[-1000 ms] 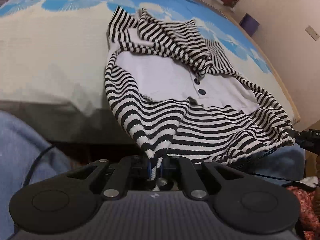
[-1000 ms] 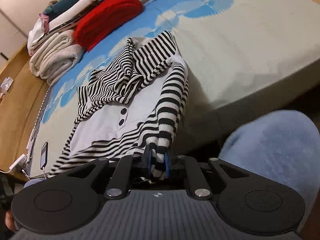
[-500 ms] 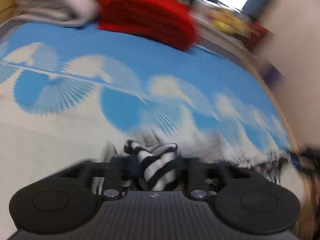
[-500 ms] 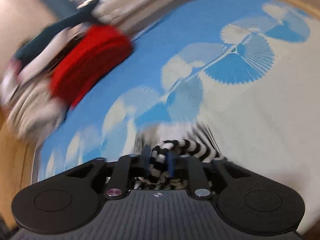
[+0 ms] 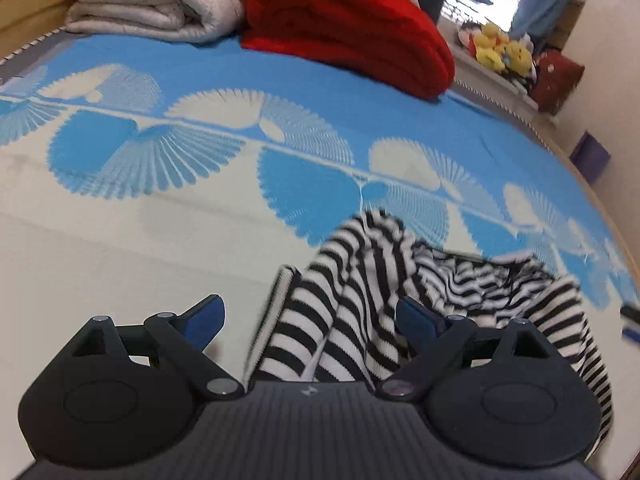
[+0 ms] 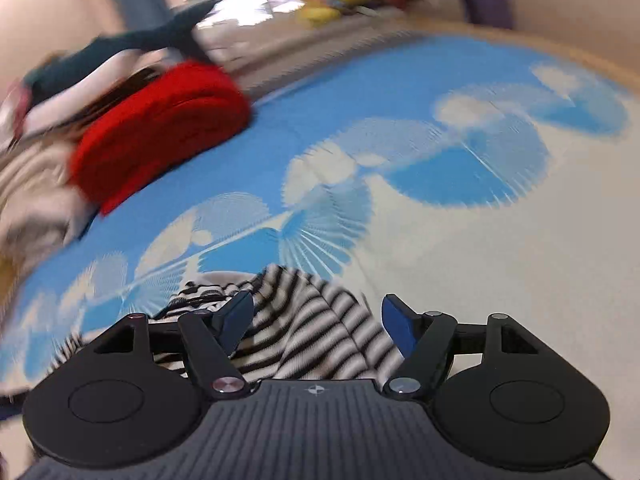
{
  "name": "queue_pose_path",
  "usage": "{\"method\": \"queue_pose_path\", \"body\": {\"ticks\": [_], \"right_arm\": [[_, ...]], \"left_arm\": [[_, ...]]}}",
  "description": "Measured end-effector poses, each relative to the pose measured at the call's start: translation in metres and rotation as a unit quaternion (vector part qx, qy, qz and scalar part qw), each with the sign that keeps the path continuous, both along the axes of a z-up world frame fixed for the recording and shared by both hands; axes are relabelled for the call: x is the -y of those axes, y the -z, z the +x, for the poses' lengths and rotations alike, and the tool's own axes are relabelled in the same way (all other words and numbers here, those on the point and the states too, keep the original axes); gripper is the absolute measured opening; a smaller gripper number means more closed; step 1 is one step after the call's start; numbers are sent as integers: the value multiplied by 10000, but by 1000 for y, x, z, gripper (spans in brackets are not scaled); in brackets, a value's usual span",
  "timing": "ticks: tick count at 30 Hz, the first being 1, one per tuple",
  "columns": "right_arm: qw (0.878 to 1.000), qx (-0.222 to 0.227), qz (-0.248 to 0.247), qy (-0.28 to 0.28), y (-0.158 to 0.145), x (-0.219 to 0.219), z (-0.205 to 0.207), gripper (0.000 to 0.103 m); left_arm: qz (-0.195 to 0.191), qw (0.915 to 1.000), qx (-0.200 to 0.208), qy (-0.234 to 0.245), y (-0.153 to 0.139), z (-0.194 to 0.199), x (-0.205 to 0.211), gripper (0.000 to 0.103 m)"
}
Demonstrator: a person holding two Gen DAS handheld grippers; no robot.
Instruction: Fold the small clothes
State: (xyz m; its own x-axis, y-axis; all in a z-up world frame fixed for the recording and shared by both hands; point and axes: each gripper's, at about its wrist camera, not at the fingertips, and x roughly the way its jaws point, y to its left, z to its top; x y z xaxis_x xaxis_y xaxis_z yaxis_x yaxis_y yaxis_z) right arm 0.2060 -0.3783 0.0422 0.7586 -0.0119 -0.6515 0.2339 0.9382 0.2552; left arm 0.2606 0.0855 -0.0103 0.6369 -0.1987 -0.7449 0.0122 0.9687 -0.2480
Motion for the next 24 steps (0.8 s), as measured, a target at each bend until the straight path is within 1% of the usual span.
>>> {"method": "queue_pose_path", "body": {"ticks": [3, 4, 5, 6, 7, 9, 11, 12, 13, 14, 15, 16, 17, 18, 19, 21, 22, 23, 24], "right_arm": [[9983, -86, -476, -337, 14, -13, 20, 72], [9973, -149, -534, -484, 19, -18, 28, 72], [9962, -193, -588, -615, 24, -22, 33, 72], [9946, -214, -681, -752, 28, -26, 39, 72], [9929, -236, -809, -838, 31, -32, 45, 72], [9895, -283, -1104, -887, 37, -40, 56, 72], [9885, -421, -1185, -837, 43, -44, 67, 73], [9892, -485, -1118, -814, 47, -44, 70, 73], [9898, -554, -1039, -803, 50, -44, 74, 71], [9901, -616, -953, -831, 53, -44, 76, 67], [9902, -654, -853, -887, 54, -45, 78, 38], [9909, -672, -780, -872, 51, -46, 79, 15], [9929, -550, -743, -749, 45, -46, 78, 15], [9947, -298, -772, -604, 34, -47, 75, 13], [9958, -95, -769, -484, 23, -46, 73, 11], [9984, 285, -447, -194, 0, -37, 69, 10], [9988, 375, -317, -39, -5, -32, 69, 5], [9988, 363, -319, 125, -5, -28, 71, 1], [9990, 269, -271, 230, -1, -24, 75, 1]], "left_arm": [[76, 9978, 299, 578, 0, 8, 14, 95], [-19, 9960, 378, 815, -3, 9, 18, 95], [-197, 9936, 425, 1026, -2, 11, 20, 95], [-359, 9916, 438, 1160, -1, 14, 22, 95], [-439, 9903, 422, 1249, 2, 18, 24, 95], [-335, 9892, 403, 1369, 11, 27, 30, 95], [-182, 9894, 352, 1396, 20, 37, 37, 95], [-147, 9895, 291, 1409, 24, 41, 39, 90], [-124, 9895, 210, 1427, 28, 45, 41, 77], [-140, 9887, 125, 1486, 31, 49, 43, 64], [-174, 9883, 31, 1515, 33, 53, 45, 33], [-240, 9891, -160, 1446, 33, 57, 45, 22], [-376, 9908, -248, 1274, 29, 59, 41, 21], [-582, 9915, -193, 1151, 20, 59, 36, 18], [-701, 9920, -18, 1054, 9, 58, 30, 18], [-745, 9934, 328, 806, -13, 56, 16, 18], [-823, 9935, 451, 642, -20, 57, 6, 18], [-890, 9938, 506, 442, -22, 60, -5, 18], [-918, 9943, 475, 251, -20, 65, -13, 18]]}}
